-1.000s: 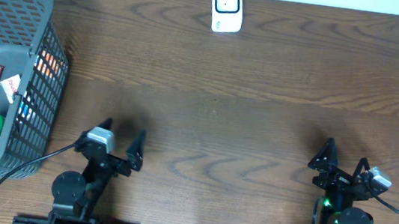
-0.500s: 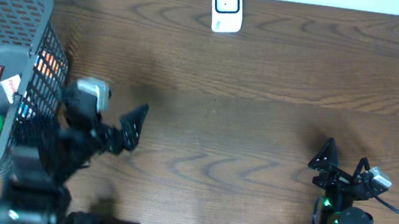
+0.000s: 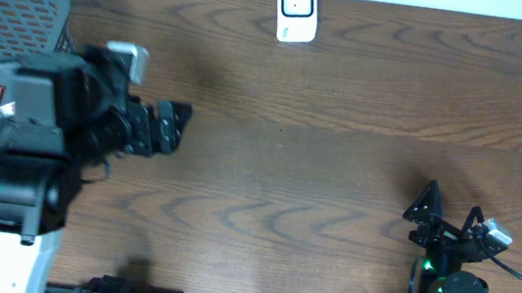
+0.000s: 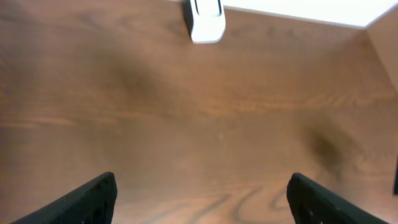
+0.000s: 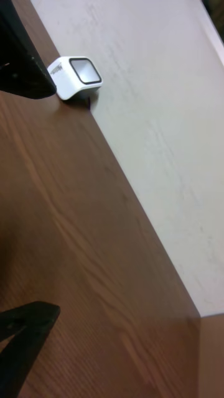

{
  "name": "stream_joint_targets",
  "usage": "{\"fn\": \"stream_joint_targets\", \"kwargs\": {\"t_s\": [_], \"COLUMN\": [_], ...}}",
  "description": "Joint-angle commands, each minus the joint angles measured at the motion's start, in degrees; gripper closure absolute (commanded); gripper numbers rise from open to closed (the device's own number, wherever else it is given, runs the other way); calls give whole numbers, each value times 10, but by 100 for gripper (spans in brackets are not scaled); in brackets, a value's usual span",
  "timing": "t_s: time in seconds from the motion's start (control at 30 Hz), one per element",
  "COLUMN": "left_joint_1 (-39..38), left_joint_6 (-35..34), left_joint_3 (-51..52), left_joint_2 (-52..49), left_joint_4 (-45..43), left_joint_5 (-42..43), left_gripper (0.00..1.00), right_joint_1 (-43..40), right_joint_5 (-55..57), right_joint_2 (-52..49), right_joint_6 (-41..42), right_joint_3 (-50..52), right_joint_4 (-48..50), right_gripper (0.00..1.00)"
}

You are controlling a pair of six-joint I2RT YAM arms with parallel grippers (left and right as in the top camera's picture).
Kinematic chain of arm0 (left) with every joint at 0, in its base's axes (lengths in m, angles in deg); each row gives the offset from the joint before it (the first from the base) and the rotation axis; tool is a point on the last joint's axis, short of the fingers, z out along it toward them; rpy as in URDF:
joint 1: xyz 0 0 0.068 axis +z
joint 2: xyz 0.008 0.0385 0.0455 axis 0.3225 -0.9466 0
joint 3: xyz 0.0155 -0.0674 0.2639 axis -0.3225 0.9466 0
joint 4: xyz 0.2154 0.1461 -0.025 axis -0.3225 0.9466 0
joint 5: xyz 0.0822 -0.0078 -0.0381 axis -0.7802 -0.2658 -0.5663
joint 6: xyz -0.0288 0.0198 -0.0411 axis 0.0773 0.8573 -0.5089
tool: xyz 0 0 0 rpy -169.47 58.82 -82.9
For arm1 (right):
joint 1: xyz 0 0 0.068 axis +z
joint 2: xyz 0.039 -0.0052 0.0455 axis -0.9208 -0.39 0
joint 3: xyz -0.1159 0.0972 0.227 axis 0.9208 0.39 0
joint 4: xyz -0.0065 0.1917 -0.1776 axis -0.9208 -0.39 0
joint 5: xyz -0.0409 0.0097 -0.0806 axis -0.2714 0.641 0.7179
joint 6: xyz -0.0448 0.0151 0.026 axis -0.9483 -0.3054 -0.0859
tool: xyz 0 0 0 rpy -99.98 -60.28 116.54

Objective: Scan the item barcode
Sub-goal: 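Reach the left gripper into the basket and grasp the green-capped bottle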

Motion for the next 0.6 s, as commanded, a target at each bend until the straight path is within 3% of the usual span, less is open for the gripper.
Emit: {"fn": "stream_joint_targets", "kwargs": {"t_s": [0.0, 0.2, 0.43, 0.57], "left_joint_1": [34, 191, 400, 480], "left_joint_6": [-13, -110, -257, -297], "left_joint_3": [-114, -288, -300, -300], "left_joint_2": [-22, -118, -215, -274], "left_joint_4": [27, 117, 168, 200], "left_joint_5": [-45, -99, -122, -143], "left_gripper": [12, 12, 12, 12], "right_joint_1": [5, 5, 5, 5], "right_joint_5": [5, 5, 5, 5], "right_joint_2": [3, 3, 3, 3], "right_joint_6": [-9, -9, -9, -9], "right_joint_3": [2, 2, 2, 2], "right_joint_4": [0, 0, 0, 0], "right_gripper": [1, 1, 1, 1]}}
